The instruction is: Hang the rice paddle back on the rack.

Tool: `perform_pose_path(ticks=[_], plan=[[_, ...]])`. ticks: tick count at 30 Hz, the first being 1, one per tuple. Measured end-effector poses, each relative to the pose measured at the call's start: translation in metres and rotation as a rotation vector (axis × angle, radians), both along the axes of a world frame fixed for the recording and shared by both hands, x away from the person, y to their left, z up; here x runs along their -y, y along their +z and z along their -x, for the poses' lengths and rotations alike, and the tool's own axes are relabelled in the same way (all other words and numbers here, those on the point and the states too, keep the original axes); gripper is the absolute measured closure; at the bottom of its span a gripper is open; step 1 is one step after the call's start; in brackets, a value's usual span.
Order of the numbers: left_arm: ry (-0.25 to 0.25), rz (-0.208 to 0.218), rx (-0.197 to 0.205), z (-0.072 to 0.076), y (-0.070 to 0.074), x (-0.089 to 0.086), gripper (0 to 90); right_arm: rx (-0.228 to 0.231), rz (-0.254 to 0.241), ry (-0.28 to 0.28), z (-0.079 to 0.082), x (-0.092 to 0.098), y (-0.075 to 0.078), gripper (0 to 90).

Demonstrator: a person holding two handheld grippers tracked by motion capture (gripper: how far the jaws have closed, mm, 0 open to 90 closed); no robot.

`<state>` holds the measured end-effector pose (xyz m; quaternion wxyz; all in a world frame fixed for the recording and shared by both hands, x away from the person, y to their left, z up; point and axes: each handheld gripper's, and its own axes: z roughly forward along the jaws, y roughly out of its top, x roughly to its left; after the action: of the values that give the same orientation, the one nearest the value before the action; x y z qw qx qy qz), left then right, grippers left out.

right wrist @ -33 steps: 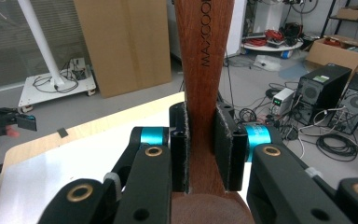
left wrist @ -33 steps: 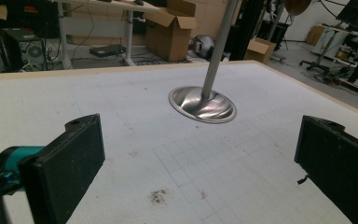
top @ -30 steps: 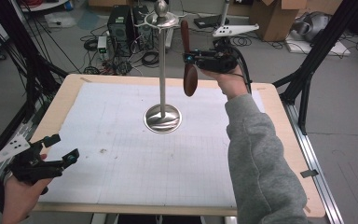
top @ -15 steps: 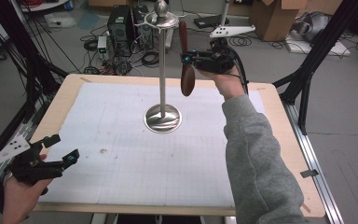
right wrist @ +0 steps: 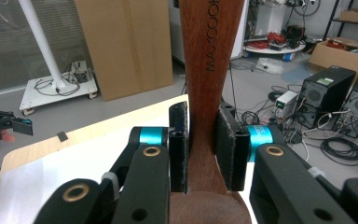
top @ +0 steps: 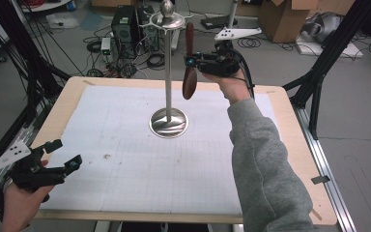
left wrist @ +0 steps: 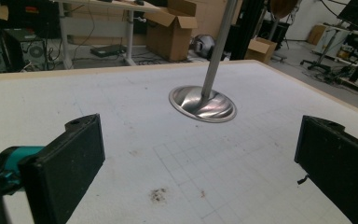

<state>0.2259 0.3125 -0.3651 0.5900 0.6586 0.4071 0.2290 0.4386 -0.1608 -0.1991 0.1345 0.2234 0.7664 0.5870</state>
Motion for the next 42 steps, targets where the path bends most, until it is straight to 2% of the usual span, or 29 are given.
perform_pose_path(ticks=[3, 6, 10, 13, 19, 25, 28, 35, 39, 42], plan=[[-0.001, 0.003, 0.0, 0.0, 0.0, 0.0, 2.0, 0.012, -0.007, -0.009, 0.001, -0.001, -0.001, 63.4], [0.0, 0.0, 0.006, 0.0, 0.001, 0.001, 2.0, 0.011, -0.013, -0.011, 0.003, 0.0, -0.002, 60.3], [-0.005, 0.006, 0.014, -0.001, 0.002, 0.003, 2.0, 0.004, -0.009, -0.004, 0.008, 0.003, -0.006, 48.7], [-0.007, 0.01, 0.017, -0.002, 0.003, 0.004, 2.0, 0.018, -0.013, -0.004, 0.013, 0.006, -0.008, 41.7], [-0.018, 0.019, 0.025, -0.009, 0.005, 0.008, 2.0, 0.018, 0.013, 0.014, 0.021, 0.015, -0.015, 28.6], [-0.039, 0.017, 0.028, -0.018, 0.005, 0.016, 2.0, 0.028, 0.02, -0.005, 0.029, 0.027, -0.025, 15.8], [-0.046, 0.017, 0.03, -0.021, 0.005, 0.019, 2.0, 0.012, 0.028, -0.011, 0.032, 0.031, -0.031, 14.0], [-0.055, 0.017, 0.025, -0.027, 0.005, 0.025, 2.0, 0.018, 0.032, -0.016, 0.045, 0.043, -0.048, 11.1], [-0.055, 0.013, 0.048, -0.028, 0.007, 0.03, 2.0, 0.014, 0.02, -0.023, 0.053, 0.052, -0.058, 10.7], [-0.066, 0.008, 0.044, -0.029, 0.008, 0.034, 2.0, 0.008, 0.026, -0.031, 0.058, 0.056, -0.063, 9.2]])
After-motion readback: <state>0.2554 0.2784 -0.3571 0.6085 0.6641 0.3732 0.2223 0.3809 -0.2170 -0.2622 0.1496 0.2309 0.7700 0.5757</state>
